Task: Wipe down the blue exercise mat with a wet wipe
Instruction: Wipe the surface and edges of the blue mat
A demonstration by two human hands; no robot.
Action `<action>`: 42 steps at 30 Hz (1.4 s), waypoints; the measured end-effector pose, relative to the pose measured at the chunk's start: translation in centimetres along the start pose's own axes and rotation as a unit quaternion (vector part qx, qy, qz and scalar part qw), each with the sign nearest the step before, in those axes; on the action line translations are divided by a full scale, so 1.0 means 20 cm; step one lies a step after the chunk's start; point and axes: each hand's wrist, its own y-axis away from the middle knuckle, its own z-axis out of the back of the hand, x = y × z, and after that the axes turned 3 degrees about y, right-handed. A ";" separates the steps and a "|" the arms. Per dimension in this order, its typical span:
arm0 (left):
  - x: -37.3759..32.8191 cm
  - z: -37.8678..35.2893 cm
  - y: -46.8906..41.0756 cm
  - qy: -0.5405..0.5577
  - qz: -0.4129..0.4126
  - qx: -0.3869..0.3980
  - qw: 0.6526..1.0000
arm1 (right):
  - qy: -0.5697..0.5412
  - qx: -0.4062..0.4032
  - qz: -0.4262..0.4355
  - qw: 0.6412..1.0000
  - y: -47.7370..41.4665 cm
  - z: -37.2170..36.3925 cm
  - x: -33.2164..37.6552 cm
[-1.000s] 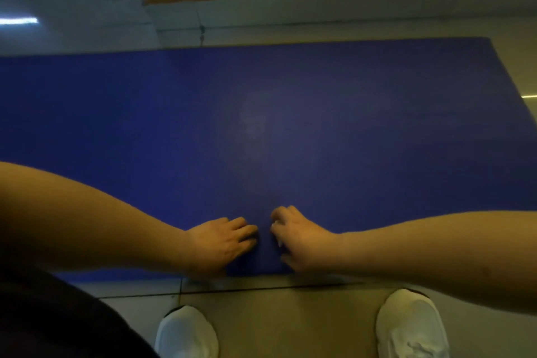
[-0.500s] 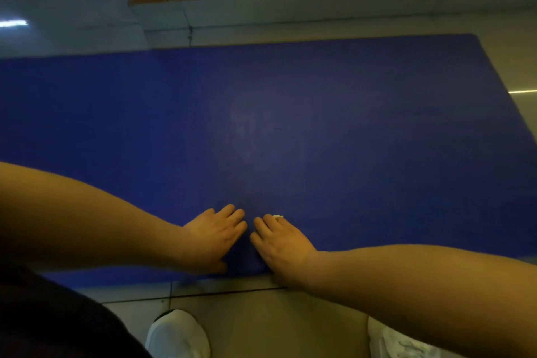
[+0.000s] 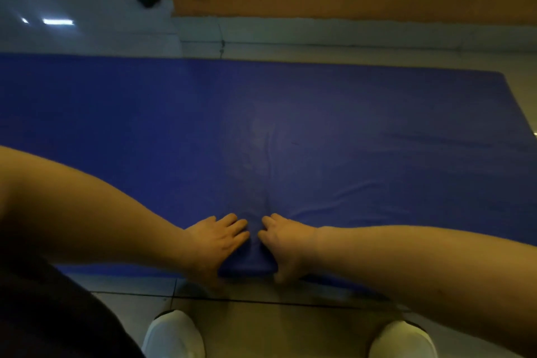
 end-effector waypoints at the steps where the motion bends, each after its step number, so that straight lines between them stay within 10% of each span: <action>1: 0.00 -0.02 0.01 0.000 0.003 0.005 1.000 | -0.004 0.013 0.002 1.000 -0.01 0.02 -0.01; 12: 0.13 -0.06 0.18 0.071 0.052 -0.024 0.996 | -0.006 0.096 -0.024 0.995 0.02 0.19 0.02; 17: 0.21 0.07 0.24 0.053 0.015 -0.013 0.998 | 0.079 -0.089 -0.049 0.992 0.08 0.12 0.29; 27: 0.41 0.58 0.55 0.158 0.063 -0.004 0.985 | -0.091 -0.115 -0.053 0.988 0.16 0.66 0.14; 32: 0.55 0.89 0.85 0.177 0.108 -0.105 0.973 | -0.046 -0.127 -0.094 0.986 0.28 1.20 0.15; 37: 0.66 1.14 1.16 0.179 0.149 -0.315 0.920 | 0.094 -0.315 -0.121 0.937 0.45 1.59 0.17; 42: 0.71 1.20 1.20 0.113 0.296 -0.558 0.767 | 0.119 -0.457 -0.151 0.868 0.57 1.88 0.07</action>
